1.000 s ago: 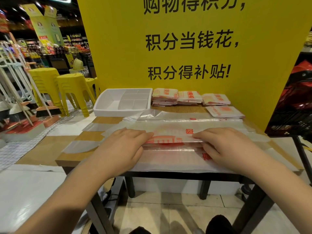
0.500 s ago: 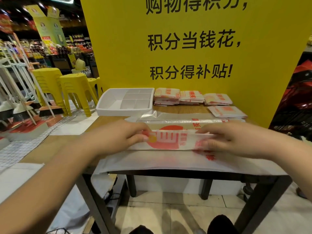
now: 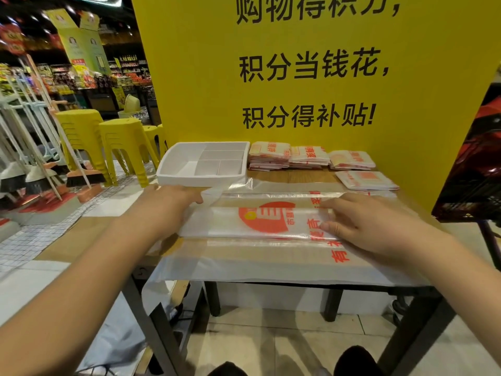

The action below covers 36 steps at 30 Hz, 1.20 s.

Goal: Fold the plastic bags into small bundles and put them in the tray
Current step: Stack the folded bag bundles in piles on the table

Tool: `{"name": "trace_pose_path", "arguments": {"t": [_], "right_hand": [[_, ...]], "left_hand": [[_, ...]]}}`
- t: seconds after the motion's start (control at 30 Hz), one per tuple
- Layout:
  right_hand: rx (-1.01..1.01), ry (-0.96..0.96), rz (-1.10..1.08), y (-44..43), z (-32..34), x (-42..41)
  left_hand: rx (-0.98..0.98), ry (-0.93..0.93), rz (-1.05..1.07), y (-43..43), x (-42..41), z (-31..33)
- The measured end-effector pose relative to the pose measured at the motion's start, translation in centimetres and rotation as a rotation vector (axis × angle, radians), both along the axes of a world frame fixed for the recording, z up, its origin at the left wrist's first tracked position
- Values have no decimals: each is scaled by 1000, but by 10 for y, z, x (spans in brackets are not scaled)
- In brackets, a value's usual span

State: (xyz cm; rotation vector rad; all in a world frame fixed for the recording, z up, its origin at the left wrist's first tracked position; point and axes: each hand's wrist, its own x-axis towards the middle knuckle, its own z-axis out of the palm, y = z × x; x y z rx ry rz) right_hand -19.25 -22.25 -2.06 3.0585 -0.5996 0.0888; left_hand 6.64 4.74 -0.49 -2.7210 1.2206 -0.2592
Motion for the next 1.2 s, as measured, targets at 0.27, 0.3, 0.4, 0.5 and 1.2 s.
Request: {"name": "trace_pose_path", "arguments": {"t": [0.27,0.3,0.4,0.5,1.2], "right_hand": [[83,-64,26,3,-13,1],[90,-68,38,5,-12,3],[69,-89,81,19,-4,16],[76,-140,145,44,-7,31],[257,82,-294,-25,-25,-40]], "left_hand": [[-146,-134,5,8,-25,-6],[-238,-52,-122,1,-42,-6],[-313,218,-371,-30,-90,-15],[-233,255,-378,-57,-105,-33],[-30,383,-26,-20,-50,-44]]}}
